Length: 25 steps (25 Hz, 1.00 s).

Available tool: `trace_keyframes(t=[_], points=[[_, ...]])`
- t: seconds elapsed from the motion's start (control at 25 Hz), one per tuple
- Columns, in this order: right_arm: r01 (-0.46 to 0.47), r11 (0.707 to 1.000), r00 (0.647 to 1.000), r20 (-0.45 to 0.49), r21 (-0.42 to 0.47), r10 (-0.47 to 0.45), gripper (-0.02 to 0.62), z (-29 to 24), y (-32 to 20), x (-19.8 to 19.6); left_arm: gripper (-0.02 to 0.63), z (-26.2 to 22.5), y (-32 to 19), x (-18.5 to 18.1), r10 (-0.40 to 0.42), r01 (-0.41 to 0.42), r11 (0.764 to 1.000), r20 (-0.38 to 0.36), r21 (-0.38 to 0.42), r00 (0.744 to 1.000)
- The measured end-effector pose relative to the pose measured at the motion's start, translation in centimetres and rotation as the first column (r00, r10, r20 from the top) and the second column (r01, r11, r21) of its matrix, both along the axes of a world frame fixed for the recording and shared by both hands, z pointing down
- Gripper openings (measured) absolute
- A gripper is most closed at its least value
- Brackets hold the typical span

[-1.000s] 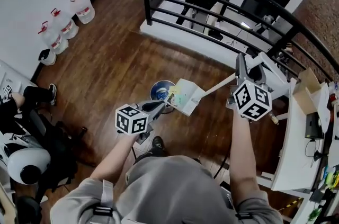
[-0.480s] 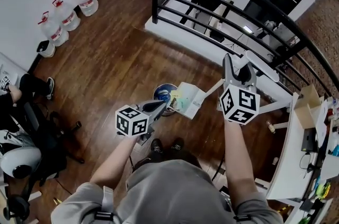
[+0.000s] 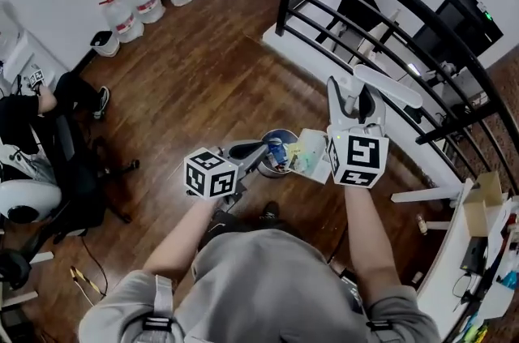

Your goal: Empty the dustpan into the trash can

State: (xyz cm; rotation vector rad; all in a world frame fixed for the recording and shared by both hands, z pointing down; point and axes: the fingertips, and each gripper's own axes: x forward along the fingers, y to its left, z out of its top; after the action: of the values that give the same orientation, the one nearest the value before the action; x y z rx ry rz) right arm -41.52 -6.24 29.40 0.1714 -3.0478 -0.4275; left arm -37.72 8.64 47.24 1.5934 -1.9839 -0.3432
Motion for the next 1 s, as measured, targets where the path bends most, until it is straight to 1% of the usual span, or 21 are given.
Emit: trace_keyframes(t=[0.12,0.32,0.52,0.68,0.8,1.0], points=[[0.042,0.998,0.999,-0.025,0.036,-0.041,0.189,0.5,3.5,-1.1,0.005,-0.2,3.1,-0.4,-0.024,0.024,1.000,-0.013,0.016,1.000],[0.068,0.994,0.996,-0.056,0.086,-0.063,0.187,2.0,9.4,-3.7,0.005,-0.1,8.6,-1.3,-0.030,0.030,0.999,-0.029,0.025,0.999],[0.093,0.987,0.993,-0.080,0.131,-0.084,0.186,3.4,14.2,-6.0,0.005,-0.1,11.7,-1.9,-0.030,0.031,0.999,-0.038,0.030,0.999],[0.109,0.981,0.990,-0.103,0.163,-0.093,0.185,4.3,17.5,-6.8,0.005,-0.9,14.2,-2.0,-0.032,0.033,0.999,-0.030,0.040,0.999],[0.122,0.978,0.987,-0.121,0.171,-0.102,0.184,4.9,19.4,-7.4,0.005,-1.1,15.9,-2.3,-0.038,0.039,0.998,-0.027,0.042,0.999],[0.113,0.981,0.987,-0.131,0.160,-0.093,0.183,5.2,20.2,-7.6,0.005,-1.3,17.2,-2.1,-0.033,0.035,0.998,-0.029,0.048,0.999]])
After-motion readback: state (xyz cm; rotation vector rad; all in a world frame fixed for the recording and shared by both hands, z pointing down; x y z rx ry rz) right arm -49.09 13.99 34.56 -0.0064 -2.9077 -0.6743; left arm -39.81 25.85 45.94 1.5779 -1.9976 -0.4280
